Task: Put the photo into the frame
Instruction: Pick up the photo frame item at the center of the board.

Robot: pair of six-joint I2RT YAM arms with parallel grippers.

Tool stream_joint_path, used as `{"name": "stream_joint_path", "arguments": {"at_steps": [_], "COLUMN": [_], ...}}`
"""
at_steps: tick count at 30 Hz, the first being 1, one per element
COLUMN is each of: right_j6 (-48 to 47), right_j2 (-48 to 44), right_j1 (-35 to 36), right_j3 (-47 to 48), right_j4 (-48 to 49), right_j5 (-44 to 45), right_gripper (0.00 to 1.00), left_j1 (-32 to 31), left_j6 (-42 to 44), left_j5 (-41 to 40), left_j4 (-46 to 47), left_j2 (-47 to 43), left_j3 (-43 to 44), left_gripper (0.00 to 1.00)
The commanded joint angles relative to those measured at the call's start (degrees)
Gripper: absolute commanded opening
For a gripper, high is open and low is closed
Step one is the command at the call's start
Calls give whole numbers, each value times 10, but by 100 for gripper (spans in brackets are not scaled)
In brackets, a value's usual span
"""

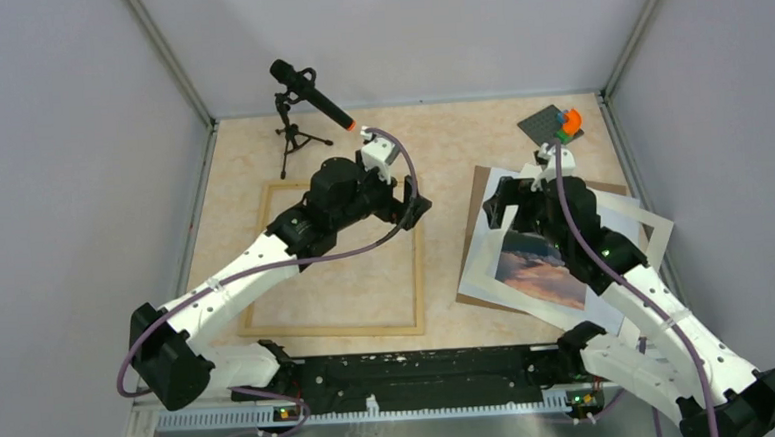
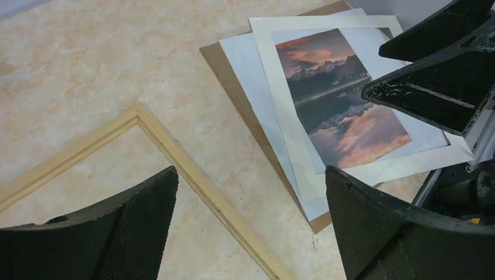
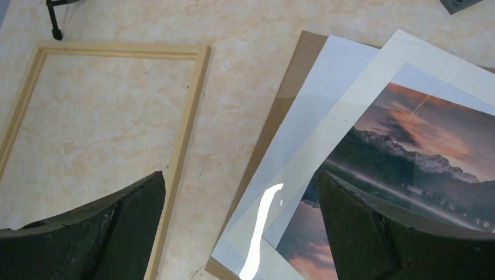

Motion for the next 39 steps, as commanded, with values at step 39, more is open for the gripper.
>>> {"name": "stream_joint_path", "arguments": {"at_steps": [39], "right_j6": [268], "right_j2": [162], "right_j1": [-339], "right_j3": [-197], "right_j4": [72], "right_j5": [-37], "right_gripper": [99], "left_j1": [-55], "left_j6": [-407], "left_j5": [286], "left_j4": [172], "left_j2": [403], "left_j3": [4], "left_gripper": [96]}}
